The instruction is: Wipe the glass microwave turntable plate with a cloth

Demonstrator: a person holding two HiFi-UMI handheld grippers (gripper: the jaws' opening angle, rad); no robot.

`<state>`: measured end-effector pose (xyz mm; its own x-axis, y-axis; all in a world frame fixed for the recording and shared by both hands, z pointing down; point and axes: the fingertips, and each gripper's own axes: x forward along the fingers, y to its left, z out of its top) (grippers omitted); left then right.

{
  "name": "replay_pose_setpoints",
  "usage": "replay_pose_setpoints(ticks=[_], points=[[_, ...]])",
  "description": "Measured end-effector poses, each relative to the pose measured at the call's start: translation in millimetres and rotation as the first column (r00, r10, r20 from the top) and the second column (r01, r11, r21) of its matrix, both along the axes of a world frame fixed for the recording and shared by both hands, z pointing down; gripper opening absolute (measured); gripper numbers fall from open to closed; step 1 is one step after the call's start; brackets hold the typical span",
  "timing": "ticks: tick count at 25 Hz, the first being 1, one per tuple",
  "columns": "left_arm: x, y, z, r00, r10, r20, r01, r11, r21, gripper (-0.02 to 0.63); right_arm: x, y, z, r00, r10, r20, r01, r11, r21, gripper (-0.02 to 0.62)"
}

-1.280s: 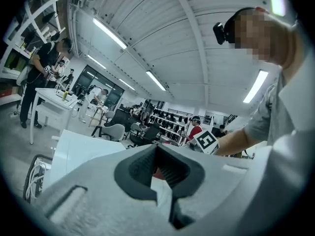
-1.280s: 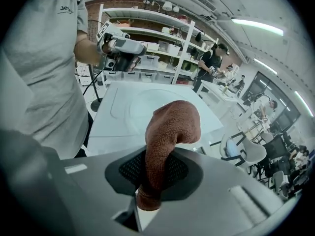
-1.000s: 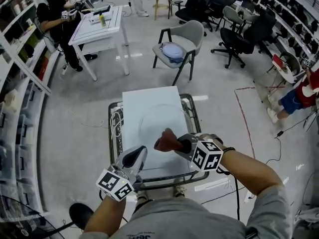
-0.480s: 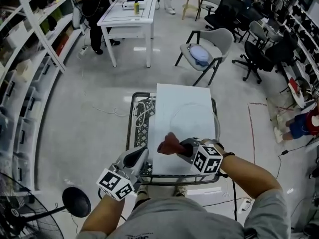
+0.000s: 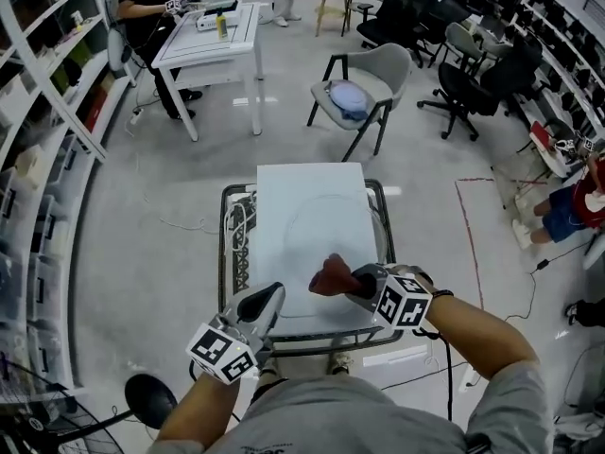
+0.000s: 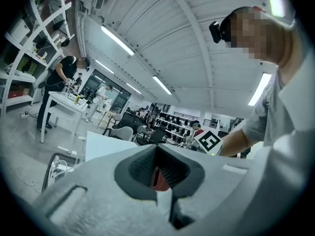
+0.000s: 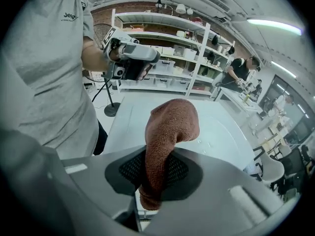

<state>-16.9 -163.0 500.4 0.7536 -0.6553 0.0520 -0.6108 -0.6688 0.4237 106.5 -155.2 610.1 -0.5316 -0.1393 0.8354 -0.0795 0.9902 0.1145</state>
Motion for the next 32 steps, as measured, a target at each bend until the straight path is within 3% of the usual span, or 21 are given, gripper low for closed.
replay_pose_setpoints(ticks=[9,14,19,29,32], points=[[83,-6,-2,0.996,0.091,0.011,-0.091,0.996,0.015,-0.002,121,0,7,0.989,0.143,-0.047,-0.142,0.990,0.017,0.064],[94,-5,-17,0.994,0.109,0.021,-0.109,0.994,0.023,-0.002,127,-1,-28,0.972,0.221,0.079,-0.224,0.974,0.036,0.064],[64,-7,-42,0.996,0.075,0.049,-0.078,0.995,0.063,-0.002,110,-10,-75,0.924,0.297,0.241,-0.317,0.947,0.046,0.064],[-23,-14,-96,0.997,-0.035,0.073,0.024,0.990,0.141,-0.002,79,-43,-180,0.775,0.376,0.508,-0.484,0.870,0.093,0.064],[-38,-17,-107,0.995,-0.067,0.072,0.055,0.986,0.155,-0.002,82,-50,-208,0.710,0.388,0.587,-0.537,0.838,0.096,0.064]])
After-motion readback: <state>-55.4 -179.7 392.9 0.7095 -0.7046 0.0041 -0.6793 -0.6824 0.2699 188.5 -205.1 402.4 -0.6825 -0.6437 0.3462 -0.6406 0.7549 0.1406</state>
